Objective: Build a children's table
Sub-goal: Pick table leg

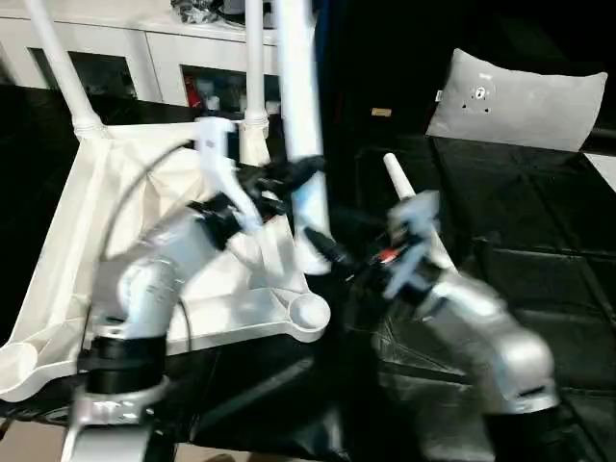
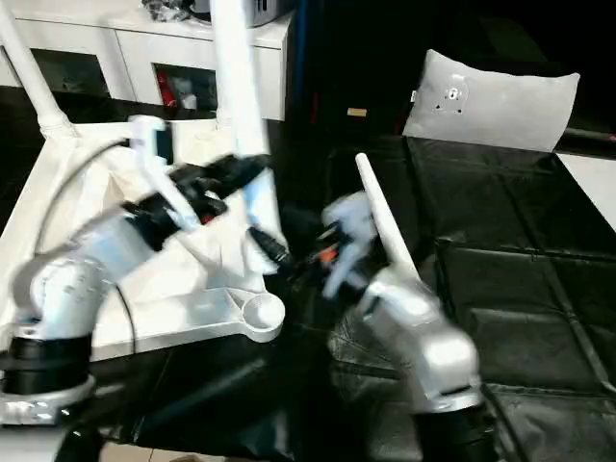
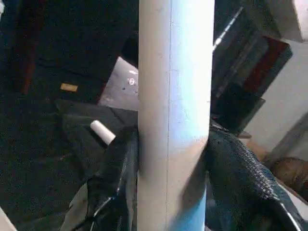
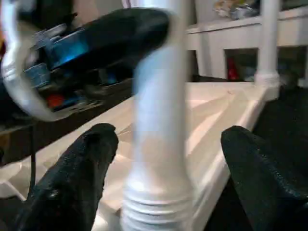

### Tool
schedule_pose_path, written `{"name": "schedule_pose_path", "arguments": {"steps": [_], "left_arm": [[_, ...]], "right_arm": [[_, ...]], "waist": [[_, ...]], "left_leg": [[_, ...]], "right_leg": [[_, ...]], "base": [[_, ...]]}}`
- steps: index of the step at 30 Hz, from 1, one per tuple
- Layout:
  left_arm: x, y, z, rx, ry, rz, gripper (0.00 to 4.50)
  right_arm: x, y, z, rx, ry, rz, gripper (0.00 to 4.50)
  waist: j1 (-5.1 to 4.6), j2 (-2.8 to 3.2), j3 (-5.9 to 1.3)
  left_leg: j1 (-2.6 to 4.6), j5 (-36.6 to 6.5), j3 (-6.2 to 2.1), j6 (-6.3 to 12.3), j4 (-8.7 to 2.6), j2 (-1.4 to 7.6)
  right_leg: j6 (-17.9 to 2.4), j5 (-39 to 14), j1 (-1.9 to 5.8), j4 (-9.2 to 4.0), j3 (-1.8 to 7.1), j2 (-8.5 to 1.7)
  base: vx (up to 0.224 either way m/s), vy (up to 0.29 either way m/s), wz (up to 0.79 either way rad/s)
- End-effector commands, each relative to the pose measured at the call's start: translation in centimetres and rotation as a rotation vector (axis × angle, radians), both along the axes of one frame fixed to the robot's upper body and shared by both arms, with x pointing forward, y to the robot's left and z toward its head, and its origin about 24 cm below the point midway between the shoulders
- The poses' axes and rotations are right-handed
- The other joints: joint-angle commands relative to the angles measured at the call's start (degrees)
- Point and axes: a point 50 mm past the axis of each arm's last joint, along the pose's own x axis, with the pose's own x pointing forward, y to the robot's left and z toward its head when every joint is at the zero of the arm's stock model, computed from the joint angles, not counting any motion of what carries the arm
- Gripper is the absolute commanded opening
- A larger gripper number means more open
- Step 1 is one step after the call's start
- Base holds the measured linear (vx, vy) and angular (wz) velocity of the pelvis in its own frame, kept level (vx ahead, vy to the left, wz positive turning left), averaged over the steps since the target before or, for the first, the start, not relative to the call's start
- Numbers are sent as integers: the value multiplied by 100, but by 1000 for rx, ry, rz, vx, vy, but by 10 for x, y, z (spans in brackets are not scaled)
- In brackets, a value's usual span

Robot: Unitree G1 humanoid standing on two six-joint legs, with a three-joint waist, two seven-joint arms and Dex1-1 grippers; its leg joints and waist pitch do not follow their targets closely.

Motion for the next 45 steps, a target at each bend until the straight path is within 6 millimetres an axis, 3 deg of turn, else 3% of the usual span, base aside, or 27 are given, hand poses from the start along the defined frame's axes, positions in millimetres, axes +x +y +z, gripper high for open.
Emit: {"name": "schedule_pose_path", "arguments": {"steps": [1, 12, 20, 23, 24, 25, 36, 37, 42, 43, 45], "left_arm": [[0, -1, 7, -24, -17, -53, 187], [-10, 3, 18, -80, -29, -349, 185], [-24, -2, 28, -4, -137, -592, 185], [-26, -4, 29, 17, -158, -623, 185], [-26, -5, 29, 23, -169, -640, 185], [-27, -7, 29, 34, -182, -658, 185], [-23, -14, 28, 67, -214, -699, 185], [-23, -15, 28, 71, -219, -705, 185], [-24, -19, 28, 78, -235, -732, 185], [-25, -21, 28, 86, -242, -741, 185], [-25, -21, 28, 91, -246, -748, 185]], "right_arm": [[4, -10, 12, 59, 33, -7, 419], [1, -31, 34, 153, 91, 204, 432], [-9, -27, 36, 23, 97, 383, 432], [-9, -25, 35, 13, 102, 398, 432], [-9, -23, 35, 4, 106, 408, 432], [-10, -22, 34, -7, 113, 431, 432], [-16, -14, 29, -53, 119, 534, 432], [-16, -13, 29, -56, 118, 536, 432], [-16, -10, 28, -57, 118, 549, 396], [-16, -9, 28, -54, 119, 555, 371], [-16, -8, 28, -52, 119, 559, 371]], "waist": [[1, 79, -356], [47, 82, -372], [107, 82, -367], [119, 81, -366], [126, 125, -367], [121, 84, -368], [145, 73, -377], [141, 39, -377], [144, 50, -383], [146, 57, -384], [145, 55, -385]], "left_leg": [[81, -398, -34, 11, -377, 220], [80, -306, -20, 10, -363, 226], [86, -317, -11, -20, -368, 230], [90, -334, -12, -42, -374, 237], [91, -369, -16, -64, -372, 237], [89, -391, -10, -76, -374, 237], [79, -328, -9, -39, -365, 241], [81, -324, -4, -29, -365, 245], [75, -237, -6, -4, -358, 241], [77, -243, -6, 8, -355, 241], [77, -232, -6, 19, -356, 242]], "right_leg": [[-1217, 543, 276, -424, 283, -405], [-1341, 541, 275, -419, 264, -421], [-1284, 372, 275, -433, 267, -430], [-1310, 368, 268, -430, 266, -438], [-1322, 348, 266, -421, 266, -440], [-1316, 331, 274, -436, 267, -439], [-1350, 410, 284, -414, 266, -445], [-1350, 413, 283, -418, 269, -446], [-1383, 532, 286, -395, 264, -444], [-1386, 535, 286, -396, 267, -450], [-1387, 544, 285, -395, 265, -445]], "base": [[0, 0, 0], [0, 0, 0], [0, 0, 0], [0, 0, 0], [0, 0, 0], [0, 0, 0], [0, 0, 0], [0, 0, 0], [0, 0, 0], [0, 0, 0], [0, 0, 0]]}}
